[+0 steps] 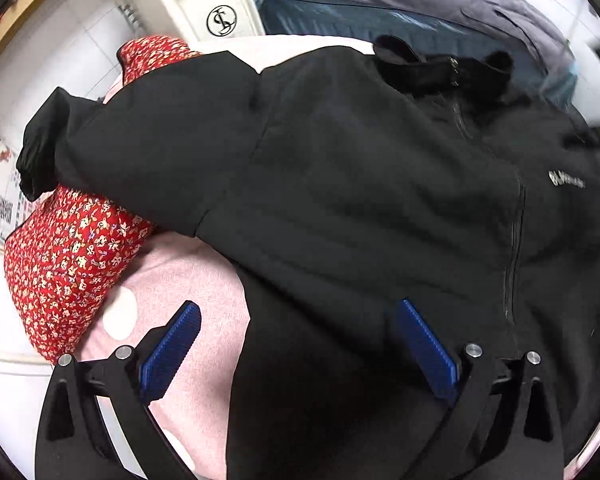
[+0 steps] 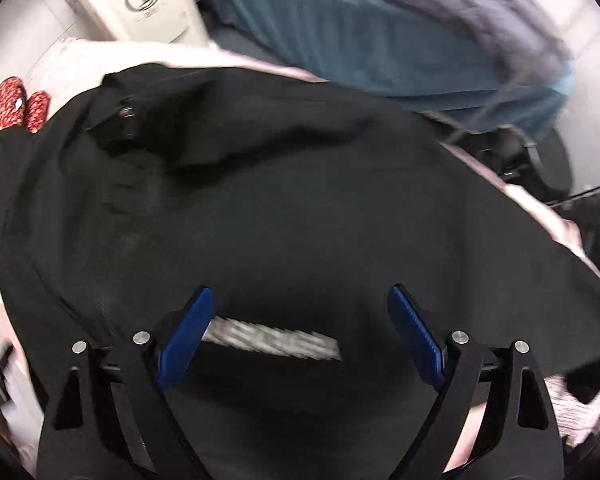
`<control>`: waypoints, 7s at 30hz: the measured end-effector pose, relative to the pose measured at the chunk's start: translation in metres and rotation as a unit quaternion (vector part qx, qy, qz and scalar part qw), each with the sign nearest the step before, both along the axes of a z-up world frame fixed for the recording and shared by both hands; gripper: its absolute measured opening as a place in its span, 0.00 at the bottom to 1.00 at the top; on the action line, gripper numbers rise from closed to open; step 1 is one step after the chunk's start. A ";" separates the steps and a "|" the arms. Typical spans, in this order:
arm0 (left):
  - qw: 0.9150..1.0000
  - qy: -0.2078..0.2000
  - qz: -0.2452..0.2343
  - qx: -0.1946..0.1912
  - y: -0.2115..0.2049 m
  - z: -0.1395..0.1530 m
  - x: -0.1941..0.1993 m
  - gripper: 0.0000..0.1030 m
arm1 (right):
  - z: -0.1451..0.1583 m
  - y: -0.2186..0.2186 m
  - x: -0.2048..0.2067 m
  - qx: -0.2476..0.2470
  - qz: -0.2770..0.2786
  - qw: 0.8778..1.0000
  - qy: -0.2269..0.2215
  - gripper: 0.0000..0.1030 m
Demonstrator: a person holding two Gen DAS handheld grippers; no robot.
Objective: Fold large clothes
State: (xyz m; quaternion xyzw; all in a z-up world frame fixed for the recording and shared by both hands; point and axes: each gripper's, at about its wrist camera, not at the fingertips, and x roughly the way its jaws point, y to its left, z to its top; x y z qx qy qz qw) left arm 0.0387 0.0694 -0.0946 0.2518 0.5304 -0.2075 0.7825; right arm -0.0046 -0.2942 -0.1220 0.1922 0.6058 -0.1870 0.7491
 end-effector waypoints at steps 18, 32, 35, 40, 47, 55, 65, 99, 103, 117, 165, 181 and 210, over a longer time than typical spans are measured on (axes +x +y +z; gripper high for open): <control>0.992 0.028 0.108 0.057 0.122 -0.036 0.004 0.94 | -0.009 -0.036 0.156 -0.014 -0.081 0.996 -0.028 0.07; 0.989 0.038 0.138 0.036 0.134 -0.040 0.023 0.94 | 0.008 -0.075 0.132 0.031 -0.185 0.979 -0.084 0.75; 0.990 0.034 0.129 0.038 0.139 -0.041 0.023 0.94 | 0.004 -0.040 0.088 0.031 -0.147 0.985 -0.084 0.75; 0.992 0.042 0.111 0.035 0.178 -0.050 0.022 0.94 | -0.012 0.021 -0.030 0.020 -0.104 0.994 -0.034 0.75; 0.993 0.068 0.096 0.023 0.231 -0.057 -0.004 0.94 | -0.027 0.076 -0.213 -0.014 -0.140 0.990 0.027 0.75; 0.991 0.119 0.059 -0.011 0.246 -0.079 -0.040 0.94 | -0.019 0.155 -0.298 -0.069 -0.043 0.995 0.061 0.75; 0.983 0.184 0.018 0.002 0.220 -0.113 -0.088 0.56 | -0.022 0.216 -0.328 -0.018 -0.073 0.996 0.039 0.75; 0.988 0.138 0.043 0.047 0.230 -0.108 -0.046 0.47 | -0.051 0.261 -0.364 0.055 -0.119 0.991 -0.017 0.09; 0.988 0.148 0.000 0.043 0.218 -0.090 -0.053 0.05 | -0.027 0.262 -0.414 0.154 -0.192 0.967 -0.072 0.05; 0.972 0.193 -0.036 0.130 0.267 -0.105 -0.068 0.14 | -0.094 0.291 -0.454 0.257 -0.255 0.931 0.033 0.08; 0.987 0.129 -0.093 0.029 0.039 -0.132 -0.046 0.96 | -0.111 0.192 -0.170 0.068 -0.139 0.981 0.117 0.96; 0.985 0.150 -0.058 0.057 0.033 -0.113 -0.047 0.94 | -0.023 0.072 -0.169 -0.065 -0.138 0.986 0.061 0.95; 0.986 0.140 -0.050 0.071 0.016 -0.074 -0.047 0.94 | 0.001 -0.230 -0.276 -0.013 -0.219 0.968 0.122 0.10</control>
